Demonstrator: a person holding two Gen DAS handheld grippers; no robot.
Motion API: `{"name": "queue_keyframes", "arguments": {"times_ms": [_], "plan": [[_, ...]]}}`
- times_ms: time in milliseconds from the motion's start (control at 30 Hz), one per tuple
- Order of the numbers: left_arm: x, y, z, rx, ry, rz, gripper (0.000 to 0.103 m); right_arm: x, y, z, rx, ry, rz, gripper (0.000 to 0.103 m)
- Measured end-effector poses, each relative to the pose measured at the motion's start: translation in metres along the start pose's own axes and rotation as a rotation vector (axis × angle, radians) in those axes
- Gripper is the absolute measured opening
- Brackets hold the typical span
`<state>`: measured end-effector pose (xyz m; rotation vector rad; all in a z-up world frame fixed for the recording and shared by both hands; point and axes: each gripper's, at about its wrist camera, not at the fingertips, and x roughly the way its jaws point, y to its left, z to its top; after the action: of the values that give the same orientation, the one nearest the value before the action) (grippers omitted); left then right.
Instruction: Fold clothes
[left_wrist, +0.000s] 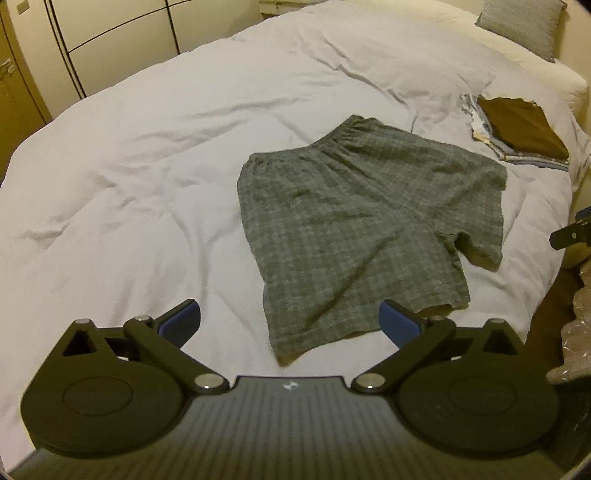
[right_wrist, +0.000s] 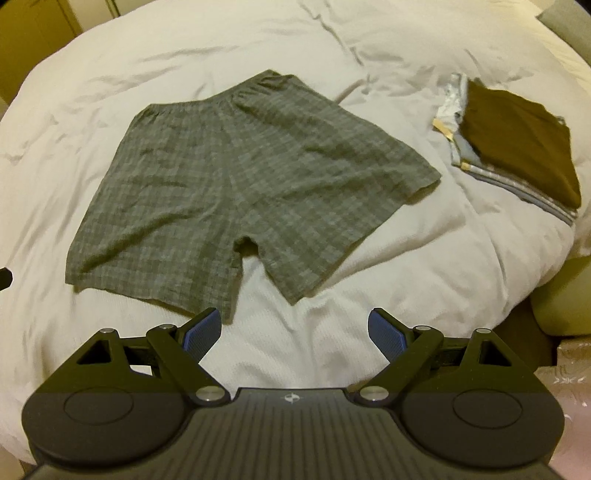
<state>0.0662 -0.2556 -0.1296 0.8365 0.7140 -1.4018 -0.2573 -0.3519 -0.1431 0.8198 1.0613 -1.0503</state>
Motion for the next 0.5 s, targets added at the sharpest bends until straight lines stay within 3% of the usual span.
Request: {"name": "queue_keyframes", "arguments": {"times_ms": [133,367,500], "plan": [[0.001,0.000,0.001,-0.009,0.028,0.039,0.101,0.007,0.008,0.004,-0.066,-0.003,0.029,0.088],[-0.009,0.028,0.002,-0.039,0.025,0.111,0.101,0.018,0.064,0.004,-0.336,-0.081,0.137,0.088],[-0.007,0.055,0.000,0.041,0.025,0.144,0.101,0.020,0.114,0.000,-0.504,-0.129,0.210,0.088]]}}
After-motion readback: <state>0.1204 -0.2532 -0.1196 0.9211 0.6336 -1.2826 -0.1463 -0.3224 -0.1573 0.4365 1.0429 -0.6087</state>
